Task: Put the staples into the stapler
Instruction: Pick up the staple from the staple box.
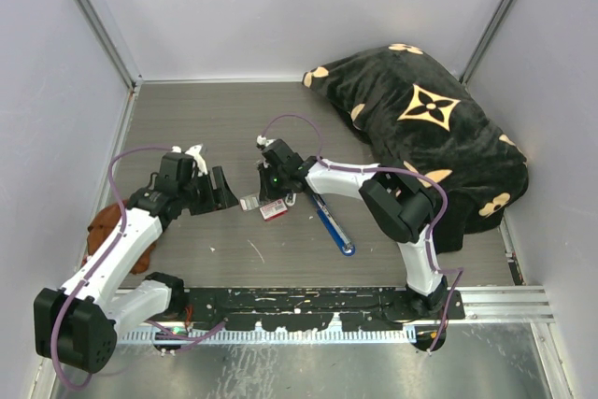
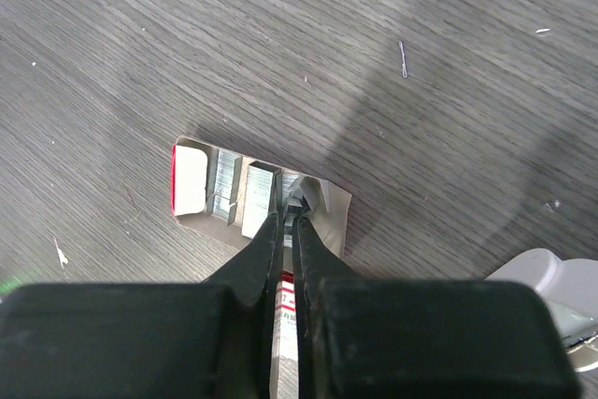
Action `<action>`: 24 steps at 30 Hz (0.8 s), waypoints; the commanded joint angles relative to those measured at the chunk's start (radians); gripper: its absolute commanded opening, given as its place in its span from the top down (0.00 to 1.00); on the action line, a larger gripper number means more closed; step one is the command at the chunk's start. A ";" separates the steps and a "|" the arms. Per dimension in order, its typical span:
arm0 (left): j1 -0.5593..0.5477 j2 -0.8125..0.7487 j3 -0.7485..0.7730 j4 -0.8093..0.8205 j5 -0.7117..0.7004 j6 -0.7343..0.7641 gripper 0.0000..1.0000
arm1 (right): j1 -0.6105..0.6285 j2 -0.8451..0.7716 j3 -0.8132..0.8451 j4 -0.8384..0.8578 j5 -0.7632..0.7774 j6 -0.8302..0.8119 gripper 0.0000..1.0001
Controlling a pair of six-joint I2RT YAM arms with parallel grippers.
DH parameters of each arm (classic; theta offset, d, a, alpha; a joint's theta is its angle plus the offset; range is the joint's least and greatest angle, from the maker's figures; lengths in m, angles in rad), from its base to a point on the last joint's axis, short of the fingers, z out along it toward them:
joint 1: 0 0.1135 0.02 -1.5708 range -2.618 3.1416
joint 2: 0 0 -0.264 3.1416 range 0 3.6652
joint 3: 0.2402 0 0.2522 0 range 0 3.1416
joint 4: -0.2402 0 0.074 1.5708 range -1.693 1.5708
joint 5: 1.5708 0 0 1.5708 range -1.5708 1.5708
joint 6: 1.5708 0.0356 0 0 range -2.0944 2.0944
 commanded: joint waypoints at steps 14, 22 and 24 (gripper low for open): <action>0.010 -0.086 -0.055 0.112 0.045 0.011 0.33 | -0.027 -0.166 -0.013 0.065 -0.099 0.051 0.99; 0.008 -0.274 -0.131 0.317 0.151 0.012 0.30 | -0.090 -0.346 -0.082 0.067 -0.233 0.079 0.99; 0.005 -0.314 -0.120 0.337 0.184 0.043 0.30 | -0.115 -0.401 -0.107 0.061 -0.279 0.094 0.99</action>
